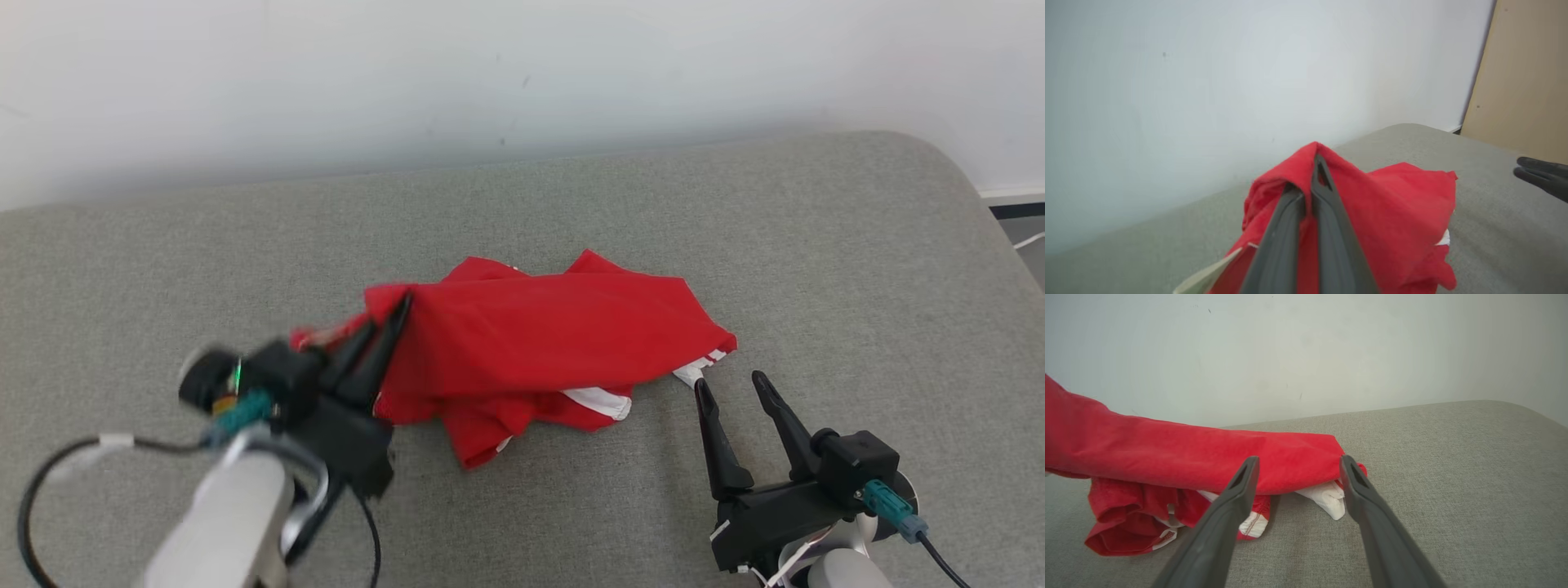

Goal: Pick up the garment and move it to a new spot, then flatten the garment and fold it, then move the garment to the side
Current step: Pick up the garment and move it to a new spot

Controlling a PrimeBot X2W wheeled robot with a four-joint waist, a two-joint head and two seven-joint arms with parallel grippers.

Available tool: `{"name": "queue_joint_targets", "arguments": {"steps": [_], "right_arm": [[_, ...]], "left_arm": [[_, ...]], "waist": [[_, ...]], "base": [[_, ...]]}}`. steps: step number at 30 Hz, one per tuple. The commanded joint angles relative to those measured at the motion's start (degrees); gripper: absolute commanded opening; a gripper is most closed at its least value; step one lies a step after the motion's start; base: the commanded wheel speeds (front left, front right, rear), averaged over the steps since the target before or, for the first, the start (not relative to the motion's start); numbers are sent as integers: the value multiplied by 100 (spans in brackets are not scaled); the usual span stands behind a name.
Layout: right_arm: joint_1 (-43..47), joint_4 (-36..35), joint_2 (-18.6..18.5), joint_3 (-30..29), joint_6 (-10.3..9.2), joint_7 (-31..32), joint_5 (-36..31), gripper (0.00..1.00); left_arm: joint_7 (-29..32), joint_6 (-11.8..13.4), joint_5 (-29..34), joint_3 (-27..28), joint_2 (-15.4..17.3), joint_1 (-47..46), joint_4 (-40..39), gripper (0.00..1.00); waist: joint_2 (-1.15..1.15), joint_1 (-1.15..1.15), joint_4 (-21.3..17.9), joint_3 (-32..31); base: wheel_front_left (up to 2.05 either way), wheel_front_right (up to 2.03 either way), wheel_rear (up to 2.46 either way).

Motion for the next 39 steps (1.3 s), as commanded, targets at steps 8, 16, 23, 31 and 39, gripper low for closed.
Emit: {"name": "queue_joint_targets", "arguments": {"steps": [8, 16, 23, 31, 39], "right_arm": [[77, 31, 108, -9, 0, -4, 65, 100], [141, 124, 160, -6, 0, -4, 128, 100], [123, 282, 177, -47, 0, -4, 173, 100], [117, 414, 235, 19, 0, -4, 258, 100], [193, 467, 255, -57, 0, -4, 280, 100]], "left_arm": [[702, -194, -27, -299, 319, -1302, -588, 0], [1079, -227, -543, -291, 407, -2385, -426, 0], [1074, -234, -970, -588, 426, -3367, -6, 0], [880, -236, -1240, -553, 680, -4466, 338, 0], [803, -236, -1399, -364, 908, -4687, 571, 0]], "waist": [[0, 0, -189, -149], [0, 0, -407, -255], [0, 0, -478, -298], [0, 0, -568, -313], [0, 0, -456, -333]], "base": [[0, 0, 0], [0, 0, 0], [0, 0, 0], [0, 0, 0], [0, 0, 0]]}}
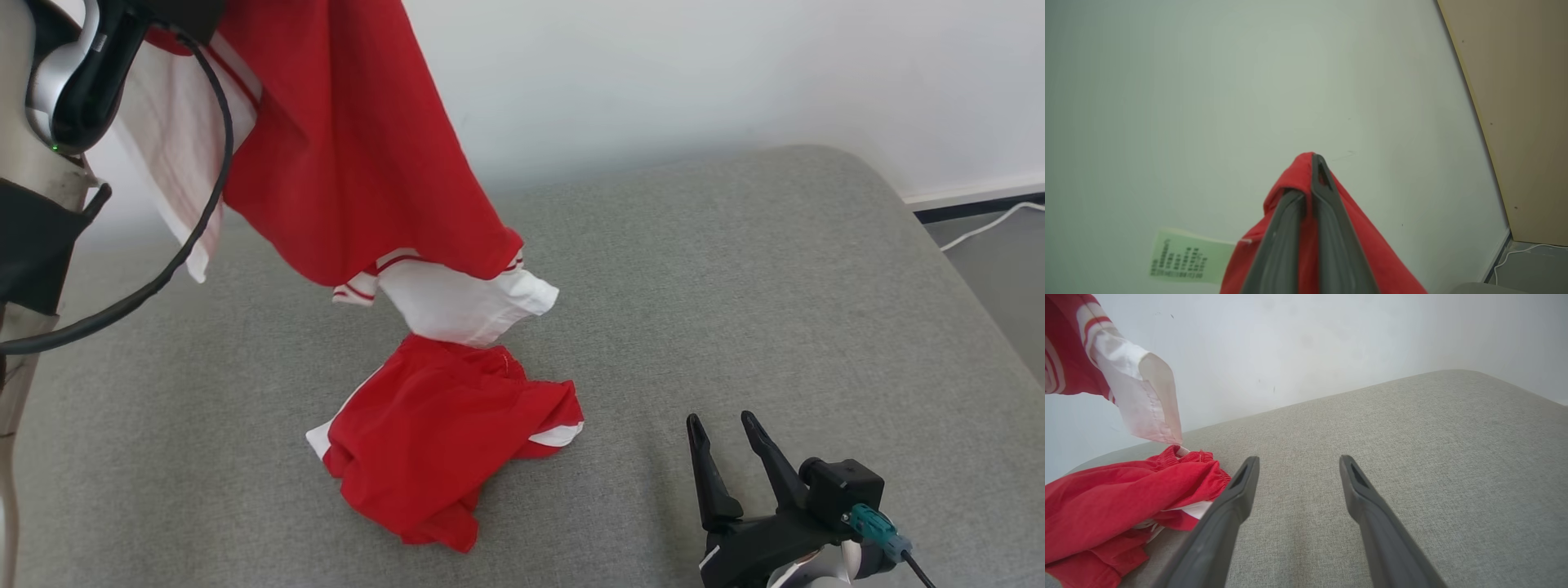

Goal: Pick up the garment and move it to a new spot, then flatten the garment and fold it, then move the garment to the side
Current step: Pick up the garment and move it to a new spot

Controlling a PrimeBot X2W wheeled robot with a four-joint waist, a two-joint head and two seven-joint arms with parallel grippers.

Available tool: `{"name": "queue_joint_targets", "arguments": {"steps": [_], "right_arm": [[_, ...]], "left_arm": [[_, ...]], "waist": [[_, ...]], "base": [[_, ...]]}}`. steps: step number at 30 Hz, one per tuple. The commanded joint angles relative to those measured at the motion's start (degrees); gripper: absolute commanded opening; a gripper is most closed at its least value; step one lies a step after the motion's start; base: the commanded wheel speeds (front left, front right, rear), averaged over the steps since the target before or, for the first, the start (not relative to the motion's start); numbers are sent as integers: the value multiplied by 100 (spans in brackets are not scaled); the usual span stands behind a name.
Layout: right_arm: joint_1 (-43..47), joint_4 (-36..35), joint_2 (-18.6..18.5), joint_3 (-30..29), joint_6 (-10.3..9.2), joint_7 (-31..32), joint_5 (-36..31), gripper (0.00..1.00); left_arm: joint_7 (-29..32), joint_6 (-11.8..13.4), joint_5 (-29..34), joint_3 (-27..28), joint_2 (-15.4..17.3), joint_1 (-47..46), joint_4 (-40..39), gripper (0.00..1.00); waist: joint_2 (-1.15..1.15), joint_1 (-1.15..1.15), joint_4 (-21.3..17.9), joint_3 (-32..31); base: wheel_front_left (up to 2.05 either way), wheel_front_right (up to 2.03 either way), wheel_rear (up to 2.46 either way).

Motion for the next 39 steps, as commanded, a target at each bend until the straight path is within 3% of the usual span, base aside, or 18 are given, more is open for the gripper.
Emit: {"name": "queue_joint_targets", "arguments": {"steps": [1, 10, 21, 27, 39], "right_arm": [[36, -7, 7, 11, 0, -4, 13, 100], [34, -113, -73, -24, 0, -4, -35, 100], [-51, -570, -213, -40, 0, -4, -124, 100], [-79, -1089, -334, -113, 0, -4, -283, 100], [-161, -1992, -537, 108, 0, -4, -534, 100]], "left_arm": [[-25, 4, -31, -10, 57, 27, 52, 0], [-194, 91, -17, 101, 322, 142, 249, 0], [-446, 225, 65, 255, 821, 390, 466, 0], [-612, 362, 52, 420, 1207, 661, 631, 0], [-934, 527, -90, 751, 1648, 1112, 1165, 0]], "waist": [[0, 0, 78, 15], [0, 0, 452, 117], [0, 0, 1349, 354], [0, 0, 1739, 519], [0, 0, 2178, 937]], "base": [[0, 0, 0], [0, 0, 0], [0, 0, 0], [0, 0, 0], [0, 0, 0]]}}
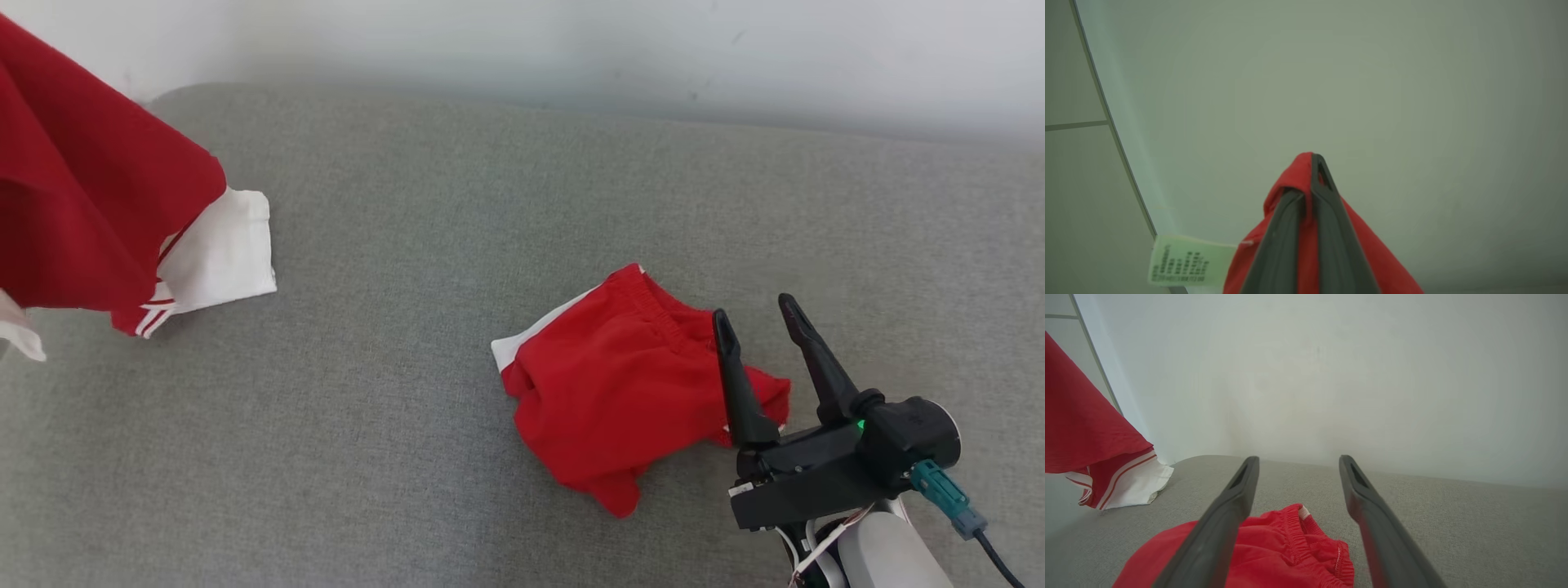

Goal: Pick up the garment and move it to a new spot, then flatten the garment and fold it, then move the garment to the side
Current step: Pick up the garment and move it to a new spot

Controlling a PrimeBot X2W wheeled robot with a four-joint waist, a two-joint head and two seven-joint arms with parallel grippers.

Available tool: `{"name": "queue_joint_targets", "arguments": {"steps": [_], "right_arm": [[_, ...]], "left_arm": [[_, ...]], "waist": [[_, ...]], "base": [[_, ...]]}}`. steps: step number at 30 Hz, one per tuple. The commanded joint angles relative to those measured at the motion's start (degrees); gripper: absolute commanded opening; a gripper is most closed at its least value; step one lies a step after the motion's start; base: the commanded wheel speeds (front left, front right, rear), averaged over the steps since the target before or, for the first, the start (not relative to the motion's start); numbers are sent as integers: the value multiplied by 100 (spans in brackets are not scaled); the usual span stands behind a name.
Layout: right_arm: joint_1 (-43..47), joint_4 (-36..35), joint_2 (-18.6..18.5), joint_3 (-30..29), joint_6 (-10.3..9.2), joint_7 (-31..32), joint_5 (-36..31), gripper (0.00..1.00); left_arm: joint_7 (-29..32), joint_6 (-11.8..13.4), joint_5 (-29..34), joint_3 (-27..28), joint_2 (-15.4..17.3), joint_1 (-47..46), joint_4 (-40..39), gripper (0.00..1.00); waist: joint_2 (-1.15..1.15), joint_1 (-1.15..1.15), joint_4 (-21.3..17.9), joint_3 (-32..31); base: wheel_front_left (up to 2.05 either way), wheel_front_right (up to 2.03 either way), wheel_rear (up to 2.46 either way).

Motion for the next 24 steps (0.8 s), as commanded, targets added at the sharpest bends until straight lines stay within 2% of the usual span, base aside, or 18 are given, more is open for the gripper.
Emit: {"name": "queue_joint_targets", "arguments": {"steps": [1, 13, 17, 24], "right_arm": [[-59, -29, -61, 31, 0, -3, -33, 100], [-105, -262, -276, 76, 0, -4, -98, 100], [-120, -330, -326, 70, 0, -4, -110, 100], [-223, -385, -401, 128, 0, -4, -151, 100]], "left_arm": [[-65, 27, -48, 57, 89, 95, 54, 0], [-200, 208, 242, 390, 614, 306, 371, 0], [-203, 212, 285, 468, 558, 400, 262, 0], [-200, 237, 277, 512, 190, 758, 218, 0]], "waist": [[0, 0, 123, 177], [0, 0, 101, 466], [0, 0, 89, 542], [0, 0, -56, 706]], "base": [[0, 0, 0], [0, 0, 0], [0, 0, 0], [0, 0, 0]]}}
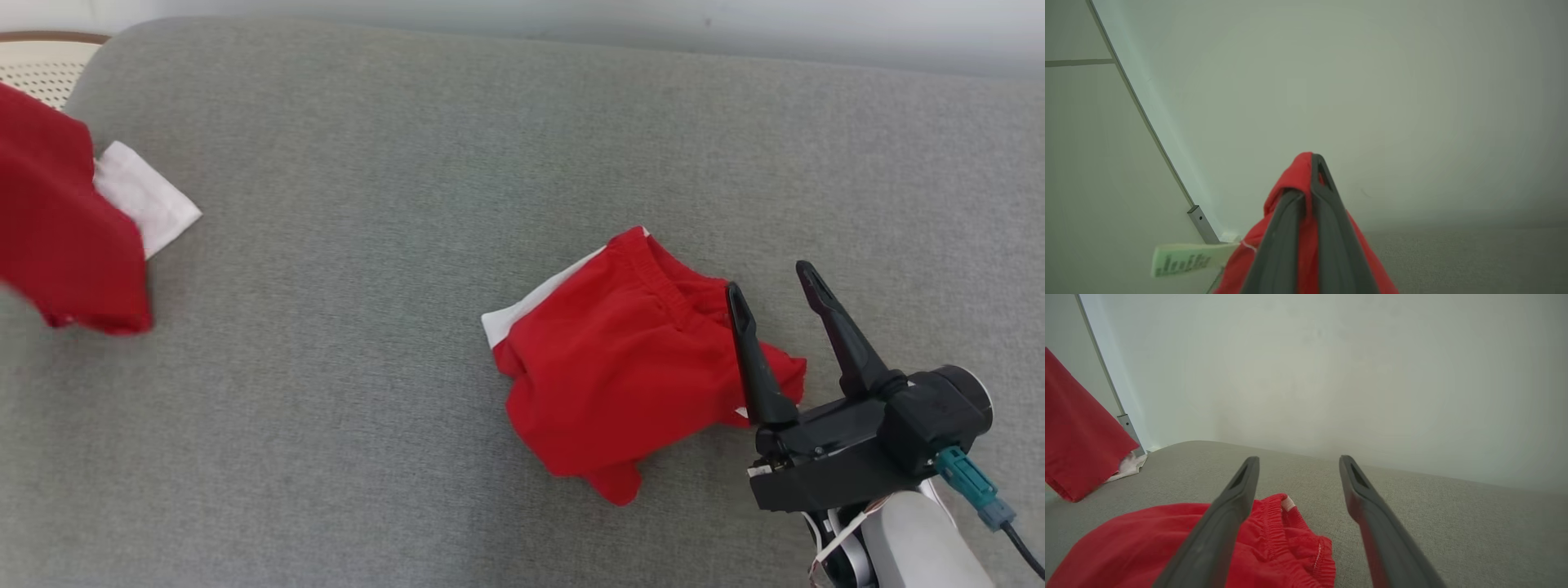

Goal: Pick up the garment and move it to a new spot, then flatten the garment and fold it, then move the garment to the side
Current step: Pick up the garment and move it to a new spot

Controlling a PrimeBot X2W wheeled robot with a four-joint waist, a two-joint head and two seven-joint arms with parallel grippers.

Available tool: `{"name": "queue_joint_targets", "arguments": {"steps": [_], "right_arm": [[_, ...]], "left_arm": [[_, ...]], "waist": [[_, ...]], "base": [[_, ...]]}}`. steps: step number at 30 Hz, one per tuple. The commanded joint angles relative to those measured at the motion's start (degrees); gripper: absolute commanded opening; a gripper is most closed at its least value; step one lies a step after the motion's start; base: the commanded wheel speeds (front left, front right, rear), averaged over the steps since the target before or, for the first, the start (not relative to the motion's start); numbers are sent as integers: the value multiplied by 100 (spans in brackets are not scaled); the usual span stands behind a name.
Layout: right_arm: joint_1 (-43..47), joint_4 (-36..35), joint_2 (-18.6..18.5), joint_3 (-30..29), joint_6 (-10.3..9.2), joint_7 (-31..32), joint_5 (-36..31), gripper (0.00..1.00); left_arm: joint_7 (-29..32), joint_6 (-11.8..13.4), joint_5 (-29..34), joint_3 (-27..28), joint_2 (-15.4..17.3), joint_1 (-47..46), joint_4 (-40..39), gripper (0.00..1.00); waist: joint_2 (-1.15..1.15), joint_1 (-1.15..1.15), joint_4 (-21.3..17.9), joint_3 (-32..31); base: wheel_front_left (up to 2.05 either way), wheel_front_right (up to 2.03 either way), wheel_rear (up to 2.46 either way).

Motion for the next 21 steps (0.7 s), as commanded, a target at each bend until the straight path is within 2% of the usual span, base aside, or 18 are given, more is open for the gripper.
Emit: {"name": "queue_joint_targets", "arguments": {"steps": [1, 8, 21], "right_arm": [[-87, -16, -40, 3, 0, -3, -33, 100], [-156, -55, -79, -28, 0, -4, -77, 100], [-266, -82, -134, -3, 0, -3, -127, 100]], "left_arm": [[-26, 25, 27, 25, -73, 151, 37, 0], [-26, 3, 103, 94, -274, 432, 402, 0], [-25, -258, 6, 304, -617, 808, 1458, 0]], "waist": [[-1, 0, -95, 80], [-1, 0, -302, 247], [-1, 0, -550, 519]], "base": [[0, 0, 0], [0, 0, 0], [0, 0, 0]]}}
